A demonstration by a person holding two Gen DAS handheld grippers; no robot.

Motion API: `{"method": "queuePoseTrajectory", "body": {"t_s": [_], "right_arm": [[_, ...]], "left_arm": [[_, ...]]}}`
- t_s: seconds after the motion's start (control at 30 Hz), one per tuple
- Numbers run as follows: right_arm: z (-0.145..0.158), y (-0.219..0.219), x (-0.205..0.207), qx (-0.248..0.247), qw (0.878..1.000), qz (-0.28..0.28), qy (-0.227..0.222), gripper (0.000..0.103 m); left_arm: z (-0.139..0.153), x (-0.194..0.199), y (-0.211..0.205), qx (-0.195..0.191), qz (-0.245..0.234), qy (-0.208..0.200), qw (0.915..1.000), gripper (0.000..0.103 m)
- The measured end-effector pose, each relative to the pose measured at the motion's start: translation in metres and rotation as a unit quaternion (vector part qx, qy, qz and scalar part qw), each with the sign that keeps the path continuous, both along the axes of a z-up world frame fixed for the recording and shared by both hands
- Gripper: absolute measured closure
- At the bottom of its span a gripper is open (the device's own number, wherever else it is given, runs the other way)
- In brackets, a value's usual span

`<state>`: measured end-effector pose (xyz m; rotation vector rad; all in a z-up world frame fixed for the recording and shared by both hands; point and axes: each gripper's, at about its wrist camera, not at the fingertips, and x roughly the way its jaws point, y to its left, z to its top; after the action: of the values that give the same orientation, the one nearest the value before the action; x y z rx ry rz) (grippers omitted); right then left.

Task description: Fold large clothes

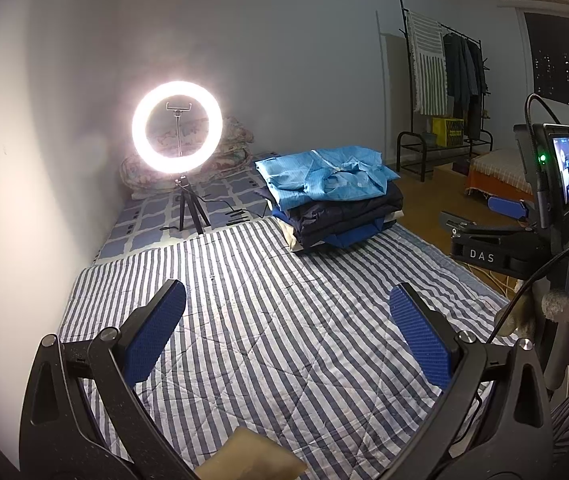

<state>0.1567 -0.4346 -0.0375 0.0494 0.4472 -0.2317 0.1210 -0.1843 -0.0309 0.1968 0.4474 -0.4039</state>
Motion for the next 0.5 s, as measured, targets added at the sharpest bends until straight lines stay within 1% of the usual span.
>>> {"method": "queuePoseTrajectory", "body": {"t_s": [0.5], "right_arm": [[-0.0002,0.0000,0.0018,-0.008,1.000,0.004,0.001,0.020]], "left_arm": [[0.0022,-0.0009,0.0035,-0.003,0.004,-0.003,1.0000,0.000]]}}
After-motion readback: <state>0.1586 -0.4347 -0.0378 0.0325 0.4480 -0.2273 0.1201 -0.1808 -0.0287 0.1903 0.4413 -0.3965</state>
